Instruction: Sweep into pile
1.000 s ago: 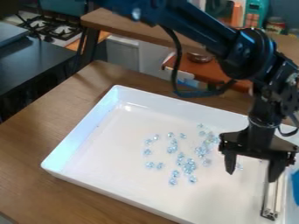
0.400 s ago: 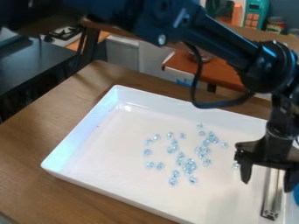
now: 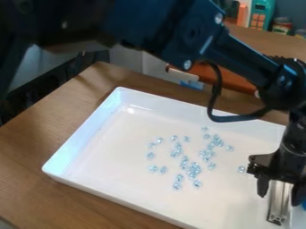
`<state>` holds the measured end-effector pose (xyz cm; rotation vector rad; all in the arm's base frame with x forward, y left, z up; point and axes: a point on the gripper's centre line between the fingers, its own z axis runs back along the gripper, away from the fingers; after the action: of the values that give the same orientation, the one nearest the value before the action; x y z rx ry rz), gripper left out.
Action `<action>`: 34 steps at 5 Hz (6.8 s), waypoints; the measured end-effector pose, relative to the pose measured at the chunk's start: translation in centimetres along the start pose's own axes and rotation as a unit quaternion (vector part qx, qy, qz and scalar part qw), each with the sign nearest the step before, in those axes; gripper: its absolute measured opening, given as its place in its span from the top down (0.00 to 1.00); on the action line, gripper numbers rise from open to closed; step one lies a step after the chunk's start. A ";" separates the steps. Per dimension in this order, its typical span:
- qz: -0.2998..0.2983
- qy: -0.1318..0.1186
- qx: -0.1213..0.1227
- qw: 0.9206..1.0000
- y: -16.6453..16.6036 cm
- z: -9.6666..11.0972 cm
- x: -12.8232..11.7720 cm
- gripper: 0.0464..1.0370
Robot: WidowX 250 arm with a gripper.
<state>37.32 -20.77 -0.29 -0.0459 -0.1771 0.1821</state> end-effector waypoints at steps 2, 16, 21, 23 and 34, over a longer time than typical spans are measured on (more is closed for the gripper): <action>-0.002 -0.015 0.001 1.000 -0.4 0.1 0.4 0.72; -0.009 0.028 0.083 0.996 23.5 2.2 0.2 0.72; -0.073 0.028 -0.024 0.997 6.5 2.7 2.6 0.72; -0.082 0.017 -0.018 0.996 3.7 1.7 4.0 0.72; -0.050 -0.014 0.028 0.998 4.3 -0.4 6.3 0.72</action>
<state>42.76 -15.44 0.16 0.0210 -0.2017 0.0883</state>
